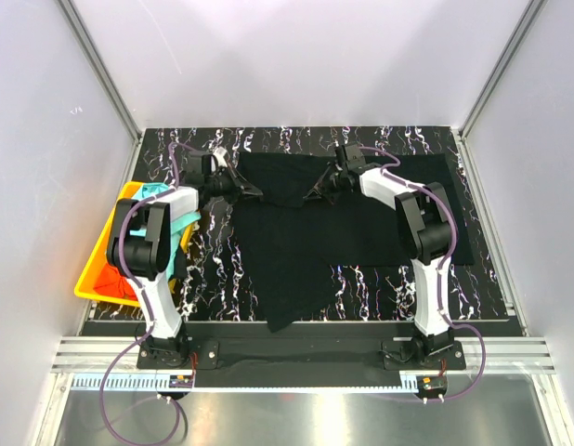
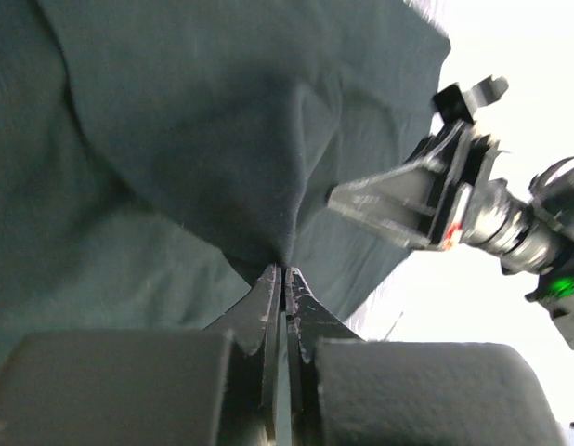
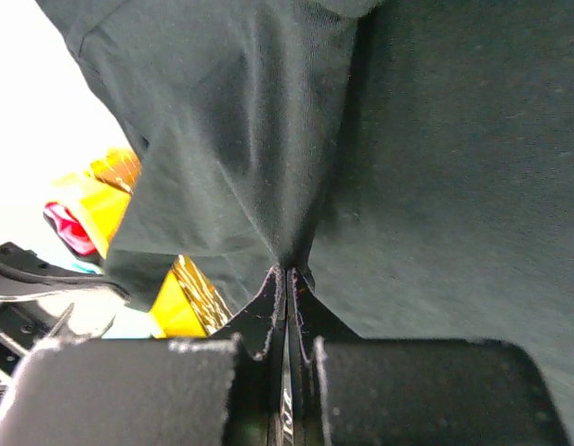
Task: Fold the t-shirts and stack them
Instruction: Fold the tshirt
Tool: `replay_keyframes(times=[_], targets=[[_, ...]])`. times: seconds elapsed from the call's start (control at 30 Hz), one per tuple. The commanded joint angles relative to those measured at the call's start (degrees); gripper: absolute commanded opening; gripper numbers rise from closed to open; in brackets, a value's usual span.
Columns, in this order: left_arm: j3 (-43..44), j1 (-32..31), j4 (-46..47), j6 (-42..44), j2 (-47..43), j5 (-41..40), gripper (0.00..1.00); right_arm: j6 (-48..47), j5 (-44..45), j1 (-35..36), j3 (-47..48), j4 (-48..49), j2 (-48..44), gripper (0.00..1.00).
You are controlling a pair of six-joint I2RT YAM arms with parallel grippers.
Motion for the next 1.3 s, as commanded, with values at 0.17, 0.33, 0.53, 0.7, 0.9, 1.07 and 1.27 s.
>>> replay_keyframes(times=[0.17,0.33,0.53,0.7,0.9,1.07,1.27], targets=[[-6.22,-2.47,-1.24,-1.78,-5.18,0.51,0.03,-9.33,-6.34,-2.97,2.05,-4.56,-3.95,0.0],[-9.03,-2.73,-1.15,-1.87,-6.15,-0.54,0.03,-12.85,-10.99,-5.17,3.99,-7.03,-1.49,0.0],[-9.48,-2.9,-1.68,-1.52,-6.24,-1.16,0.03,-17.07,-17.67,-5.96,9.36,-12.39,3.43,0.0],[-8.95,-2.9,-3.43,-0.46,-5.8,-0.9,0.12,-18.04,-19.88,-6.75,9.71,-13.36,4.75,0.0],[-7.98,-3.08,-4.58,3.23,-5.45,0.24,0.38,-21.64,-20.24,-7.02,7.34,-13.71,3.97,0.3],[-7.45,-2.99,-6.95,4.55,-3.61,0.33,0.4,-24.89,-19.36,-6.93,6.72,-13.8,4.66,0.42],[-7.02,-3.17,-6.86,4.9,-2.73,-0.02,0.42,-26.13,-18.48,-6.93,6.46,-14.06,6.07,0.43]])
